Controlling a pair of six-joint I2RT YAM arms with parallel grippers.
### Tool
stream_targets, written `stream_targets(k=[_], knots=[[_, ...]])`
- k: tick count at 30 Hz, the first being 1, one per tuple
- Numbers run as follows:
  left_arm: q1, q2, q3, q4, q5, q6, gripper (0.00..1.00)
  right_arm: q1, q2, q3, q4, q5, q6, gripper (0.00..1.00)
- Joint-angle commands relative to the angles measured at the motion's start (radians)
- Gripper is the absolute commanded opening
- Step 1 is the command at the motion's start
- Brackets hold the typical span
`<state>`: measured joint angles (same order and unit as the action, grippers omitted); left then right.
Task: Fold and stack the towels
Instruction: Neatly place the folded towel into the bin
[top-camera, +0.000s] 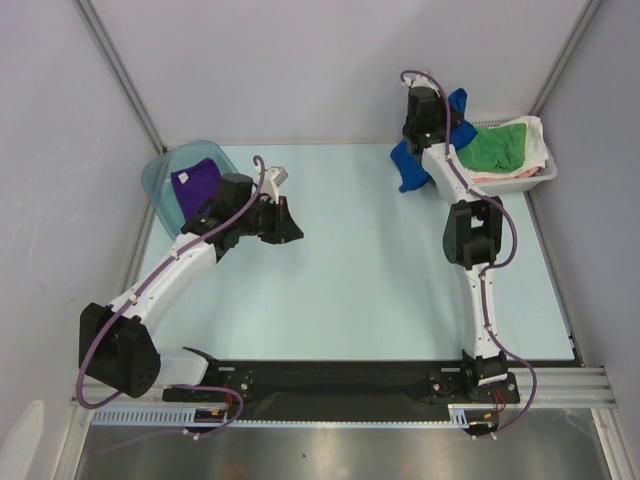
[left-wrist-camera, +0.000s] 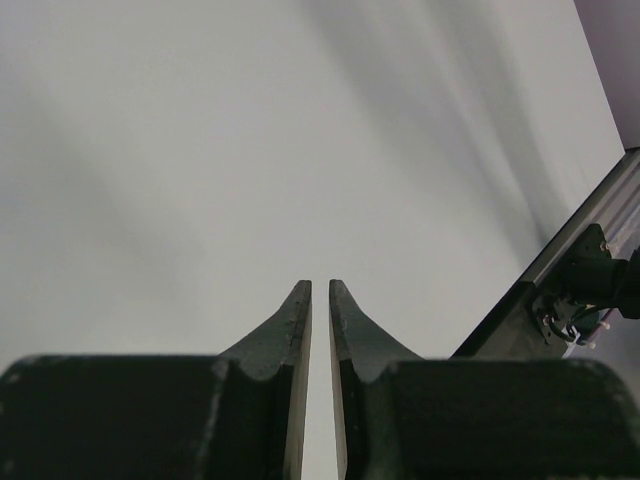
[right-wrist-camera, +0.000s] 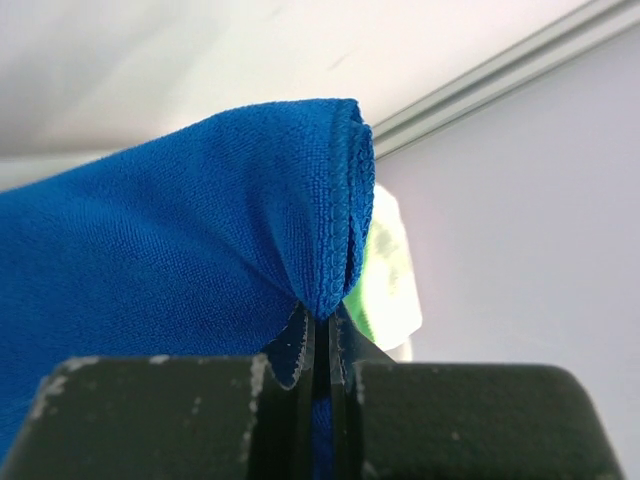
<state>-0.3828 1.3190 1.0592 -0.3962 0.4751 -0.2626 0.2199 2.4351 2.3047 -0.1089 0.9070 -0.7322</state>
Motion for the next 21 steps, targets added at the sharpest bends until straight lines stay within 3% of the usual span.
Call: stream_targets(k=[1,9,21], knots=[[0.010,-0.001,-0.007,0.048,0.048,-0.009,0.16,-0.016,-0.093,0.073,0.025,-0.010,-0.009,0.00],[0.009,-0.009,-0.018,0.060,0.068,-0.015,0.16,-0.082,-0.111,0.142,-0.011,-0.092,0.052,0.00],[0.009,0.000,-0.019,0.059,0.072,-0.012,0.16,-0.189,-0.119,0.055,-0.026,-0.174,0.171,0.00]])
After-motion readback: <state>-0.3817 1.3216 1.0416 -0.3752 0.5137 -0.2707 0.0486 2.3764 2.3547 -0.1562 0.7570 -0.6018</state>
